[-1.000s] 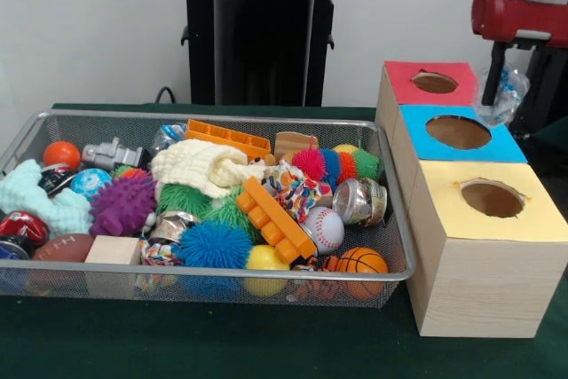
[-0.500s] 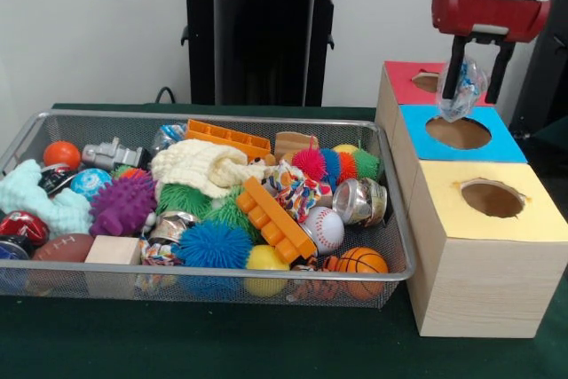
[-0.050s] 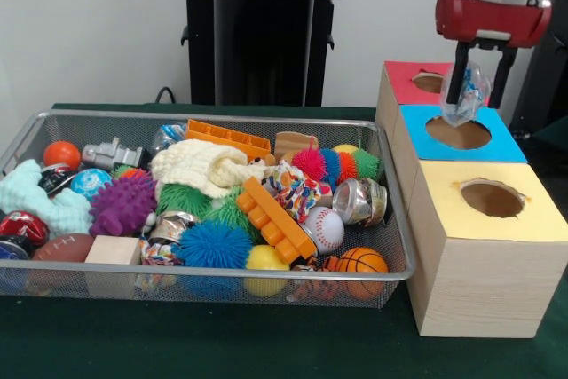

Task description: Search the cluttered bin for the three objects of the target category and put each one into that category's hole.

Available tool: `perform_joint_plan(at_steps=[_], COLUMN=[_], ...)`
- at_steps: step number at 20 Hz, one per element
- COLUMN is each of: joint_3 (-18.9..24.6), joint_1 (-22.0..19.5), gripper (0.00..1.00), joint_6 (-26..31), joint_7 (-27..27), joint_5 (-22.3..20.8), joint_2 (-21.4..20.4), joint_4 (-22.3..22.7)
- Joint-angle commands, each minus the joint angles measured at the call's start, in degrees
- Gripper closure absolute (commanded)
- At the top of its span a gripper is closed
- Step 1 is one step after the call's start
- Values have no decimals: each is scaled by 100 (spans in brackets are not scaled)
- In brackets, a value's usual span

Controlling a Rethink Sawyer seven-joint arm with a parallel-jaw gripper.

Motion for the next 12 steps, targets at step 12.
perform_joint_plan(at_steps=[12], joint_3=[459], joint_1=[-296], gripper=[100], joint_6=[-852], joint_7=[724], joint_5=[-132], joint_2=[440], joint_4=[662])
